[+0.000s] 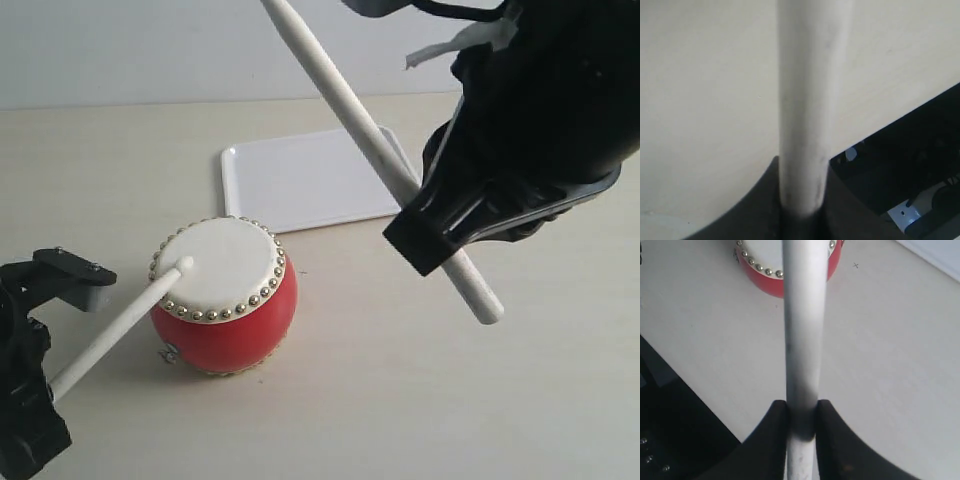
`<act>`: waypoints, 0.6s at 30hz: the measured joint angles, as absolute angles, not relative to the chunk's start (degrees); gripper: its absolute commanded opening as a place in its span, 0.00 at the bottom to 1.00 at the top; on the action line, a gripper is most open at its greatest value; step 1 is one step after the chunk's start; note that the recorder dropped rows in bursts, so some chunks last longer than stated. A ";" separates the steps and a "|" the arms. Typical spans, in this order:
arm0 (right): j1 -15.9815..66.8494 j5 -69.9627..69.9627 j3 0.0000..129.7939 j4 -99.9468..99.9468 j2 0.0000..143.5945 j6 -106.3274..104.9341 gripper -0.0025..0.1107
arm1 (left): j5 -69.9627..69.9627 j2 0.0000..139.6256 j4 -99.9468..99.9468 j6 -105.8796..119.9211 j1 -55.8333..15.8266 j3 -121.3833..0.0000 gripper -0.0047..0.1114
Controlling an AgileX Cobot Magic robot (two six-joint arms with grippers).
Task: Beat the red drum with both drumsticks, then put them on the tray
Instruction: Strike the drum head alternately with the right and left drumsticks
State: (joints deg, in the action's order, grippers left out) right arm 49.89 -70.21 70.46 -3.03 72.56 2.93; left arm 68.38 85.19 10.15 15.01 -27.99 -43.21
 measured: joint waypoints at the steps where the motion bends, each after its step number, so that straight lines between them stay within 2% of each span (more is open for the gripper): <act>1: 49.89 -70.21 70.46 -3.03 72.56 2.93 0.02 | 68.49 85.85 10.10 15.01 -27.99 -43.21 0.04; 8: 49.89 -70.33 70.46 -6.76 77.53 1.66 0.02 | 67.99 77.44 10.00 14.46 -27.99 -43.21 0.04; 18: 49.89 -70.06 70.46 -8.64 103.44 -3.67 0.02 | 65.66 60.18 9.96 11.65 -27.99 -41.16 0.04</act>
State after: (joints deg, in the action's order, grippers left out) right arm 49.89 -70.06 70.46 -8.64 103.44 -3.67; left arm 65.66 60.18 9.96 11.65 -27.99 -41.16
